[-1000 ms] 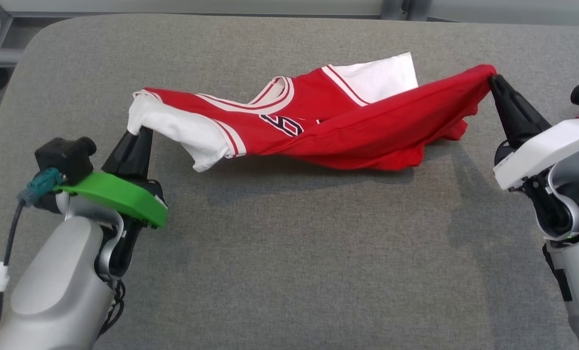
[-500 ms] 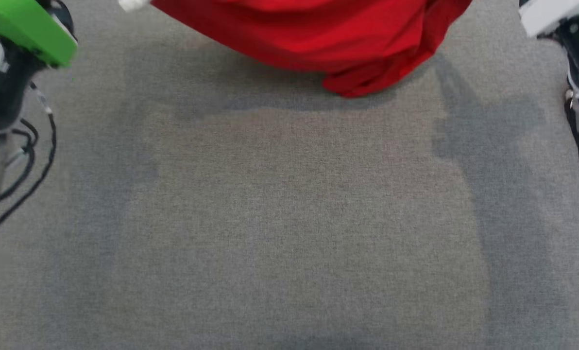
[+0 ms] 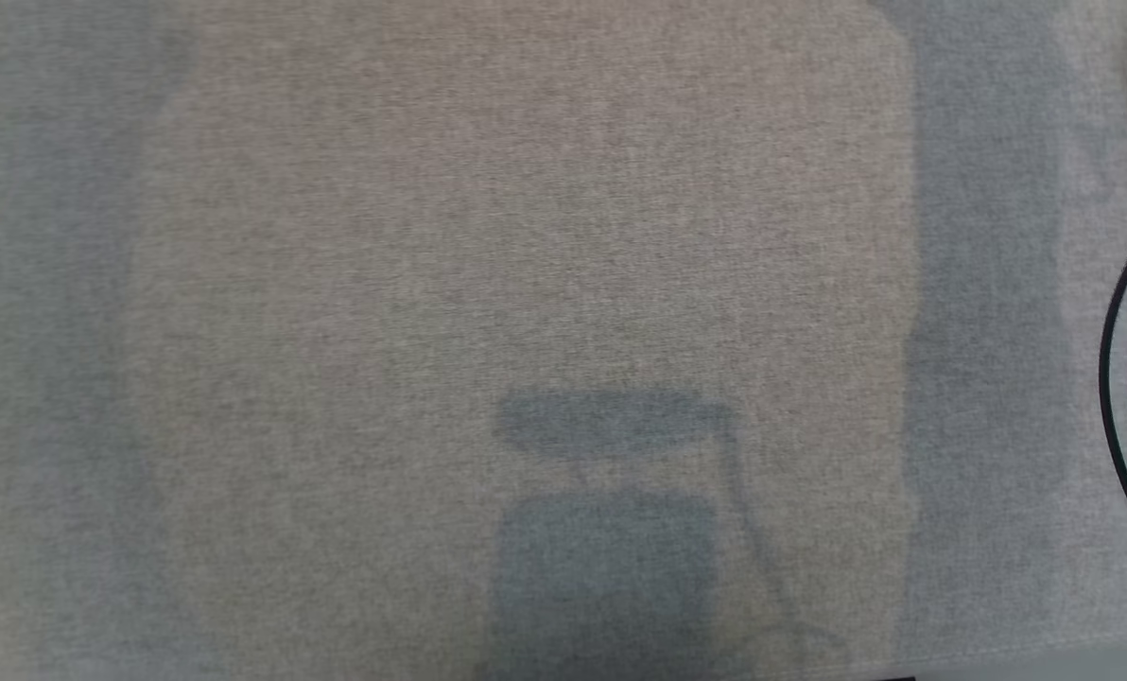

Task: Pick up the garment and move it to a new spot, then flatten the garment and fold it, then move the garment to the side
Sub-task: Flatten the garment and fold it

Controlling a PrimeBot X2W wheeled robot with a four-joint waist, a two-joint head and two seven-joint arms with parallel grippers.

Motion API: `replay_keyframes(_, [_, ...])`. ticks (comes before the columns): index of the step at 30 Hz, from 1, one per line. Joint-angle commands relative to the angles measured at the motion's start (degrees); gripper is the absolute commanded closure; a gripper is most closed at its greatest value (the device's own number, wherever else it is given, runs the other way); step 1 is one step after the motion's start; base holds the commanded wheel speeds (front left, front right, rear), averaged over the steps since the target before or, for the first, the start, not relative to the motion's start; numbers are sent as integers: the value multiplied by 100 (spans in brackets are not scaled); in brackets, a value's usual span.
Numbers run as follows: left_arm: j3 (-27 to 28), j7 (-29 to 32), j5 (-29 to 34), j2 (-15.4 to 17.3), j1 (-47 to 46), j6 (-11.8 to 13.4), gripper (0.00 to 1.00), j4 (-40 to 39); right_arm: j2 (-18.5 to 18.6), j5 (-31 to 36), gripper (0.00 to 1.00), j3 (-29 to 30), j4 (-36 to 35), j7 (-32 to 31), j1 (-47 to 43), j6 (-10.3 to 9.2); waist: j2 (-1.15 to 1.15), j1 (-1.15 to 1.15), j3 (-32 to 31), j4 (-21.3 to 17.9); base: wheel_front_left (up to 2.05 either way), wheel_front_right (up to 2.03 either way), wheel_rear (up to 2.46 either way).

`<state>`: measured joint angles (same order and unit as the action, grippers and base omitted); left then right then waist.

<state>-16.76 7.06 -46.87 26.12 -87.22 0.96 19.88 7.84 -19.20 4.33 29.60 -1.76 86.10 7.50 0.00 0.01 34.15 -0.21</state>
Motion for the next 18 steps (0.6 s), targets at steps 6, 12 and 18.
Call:
replay_keyframes(6, [174, -954, 291, -120, -880, -195, 100, 302, -166, 469, 100, 441, 350, 1146, 927, -3, 0, -1, 304, -328, 0, 0, 0])
replay_keyframes(12, [-36, -1297, 240, -291, -579, -552, 100, 634, -33, 233, 100, -100, 566, 1041, 748, -3, 0, -1, 461, -267, 0, 0, 0])
replay_keyframes(18, [-286, -1225, 128, -148, 396, -708, 100, 574, 444, -492, 100, -1172, 310, 538, -122, -2, 0, -1, 570, -143, 0, 0, 0])
